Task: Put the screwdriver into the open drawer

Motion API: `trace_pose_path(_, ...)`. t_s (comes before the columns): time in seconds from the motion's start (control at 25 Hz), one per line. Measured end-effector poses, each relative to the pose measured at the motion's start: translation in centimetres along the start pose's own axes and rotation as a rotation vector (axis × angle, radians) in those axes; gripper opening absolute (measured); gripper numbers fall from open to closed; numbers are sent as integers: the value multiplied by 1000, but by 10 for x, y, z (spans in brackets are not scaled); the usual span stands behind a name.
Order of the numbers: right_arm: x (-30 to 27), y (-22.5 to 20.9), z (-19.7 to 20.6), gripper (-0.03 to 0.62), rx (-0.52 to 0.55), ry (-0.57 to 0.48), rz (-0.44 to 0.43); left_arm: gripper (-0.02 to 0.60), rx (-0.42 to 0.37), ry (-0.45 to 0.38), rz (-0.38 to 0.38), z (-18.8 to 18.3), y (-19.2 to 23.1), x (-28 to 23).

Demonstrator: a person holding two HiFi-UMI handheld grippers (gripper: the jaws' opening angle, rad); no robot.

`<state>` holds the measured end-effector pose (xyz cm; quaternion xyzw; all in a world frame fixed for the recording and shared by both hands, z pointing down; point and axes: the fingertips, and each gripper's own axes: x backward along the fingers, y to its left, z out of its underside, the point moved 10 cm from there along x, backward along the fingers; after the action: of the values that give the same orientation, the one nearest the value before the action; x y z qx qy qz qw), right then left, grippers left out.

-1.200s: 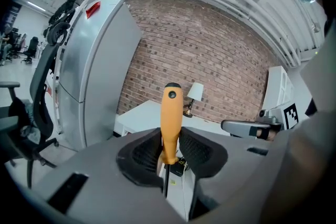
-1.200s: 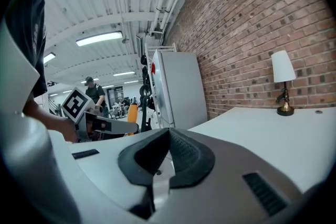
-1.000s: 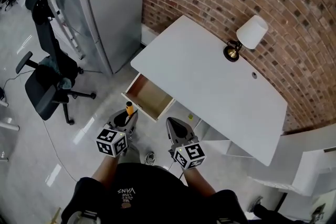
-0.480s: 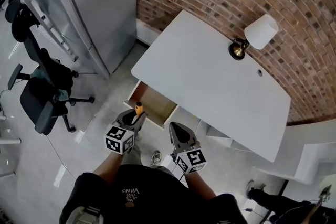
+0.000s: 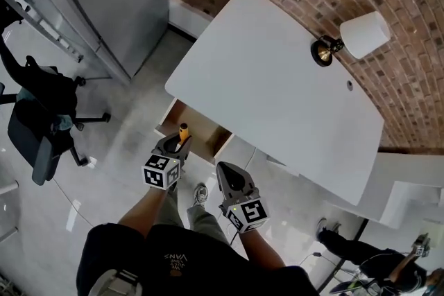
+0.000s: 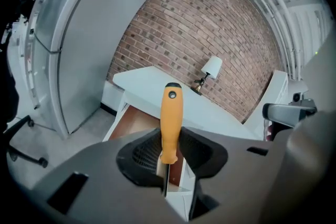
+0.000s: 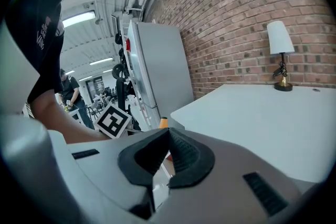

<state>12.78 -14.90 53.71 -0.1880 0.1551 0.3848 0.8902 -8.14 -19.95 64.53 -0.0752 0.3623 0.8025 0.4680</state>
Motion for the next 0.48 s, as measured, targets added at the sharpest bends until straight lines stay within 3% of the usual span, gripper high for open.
trace_pose_path(0.48,-52,-15,34,-6,-53,70,14,107,116,86,-28,28,67,-89)
